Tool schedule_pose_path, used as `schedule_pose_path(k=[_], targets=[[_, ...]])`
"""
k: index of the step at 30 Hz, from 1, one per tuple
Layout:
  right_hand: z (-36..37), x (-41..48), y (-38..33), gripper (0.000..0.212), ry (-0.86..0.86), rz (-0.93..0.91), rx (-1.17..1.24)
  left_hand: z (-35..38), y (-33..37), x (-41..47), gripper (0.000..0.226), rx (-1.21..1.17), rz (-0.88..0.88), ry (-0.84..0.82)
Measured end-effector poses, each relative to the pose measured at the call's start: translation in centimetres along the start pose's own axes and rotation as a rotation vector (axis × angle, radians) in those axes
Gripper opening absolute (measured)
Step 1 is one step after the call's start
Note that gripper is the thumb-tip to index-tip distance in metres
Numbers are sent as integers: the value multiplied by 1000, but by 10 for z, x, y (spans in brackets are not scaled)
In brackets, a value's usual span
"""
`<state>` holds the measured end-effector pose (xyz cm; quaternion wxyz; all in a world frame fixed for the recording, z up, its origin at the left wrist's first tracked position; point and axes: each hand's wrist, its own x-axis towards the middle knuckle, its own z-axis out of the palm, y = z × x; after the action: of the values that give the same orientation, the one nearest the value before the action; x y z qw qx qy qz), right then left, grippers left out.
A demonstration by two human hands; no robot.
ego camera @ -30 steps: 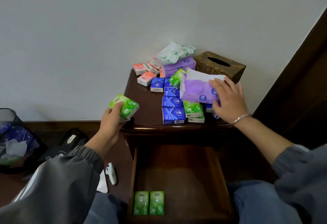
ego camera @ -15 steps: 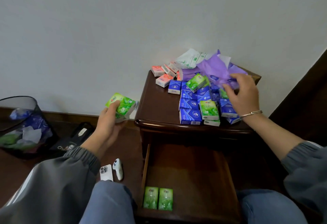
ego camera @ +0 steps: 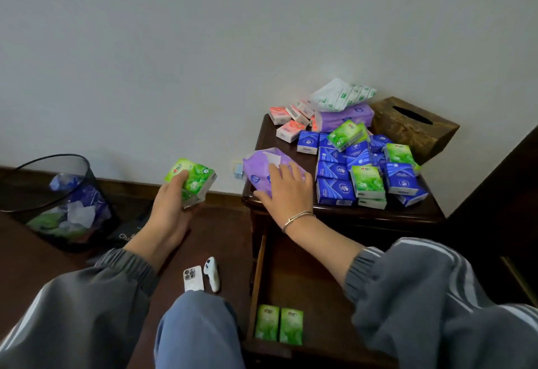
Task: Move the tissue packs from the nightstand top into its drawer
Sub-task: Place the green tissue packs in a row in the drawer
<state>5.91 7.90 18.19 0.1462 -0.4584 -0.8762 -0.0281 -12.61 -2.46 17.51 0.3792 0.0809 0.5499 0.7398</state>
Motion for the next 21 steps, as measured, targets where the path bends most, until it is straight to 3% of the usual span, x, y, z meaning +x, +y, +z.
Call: schedule_pose_path(k=[4, 7, 13, 21], targets=[[-21, -16, 49, 44, 295, -21, 149, 19, -12, -6, 18, 38, 4, -68], [-45, -20, 109, 30, 401, 84, 170, 53, -23, -13, 27, 19, 15, -163], [-66, -32, 217, 23, 410, 451, 270, 128, -29, -30, 41, 38, 26, -299], [-64, -7, 280, 31, 274, 742, 616, 156, -39, -18, 39, 217, 41, -272]])
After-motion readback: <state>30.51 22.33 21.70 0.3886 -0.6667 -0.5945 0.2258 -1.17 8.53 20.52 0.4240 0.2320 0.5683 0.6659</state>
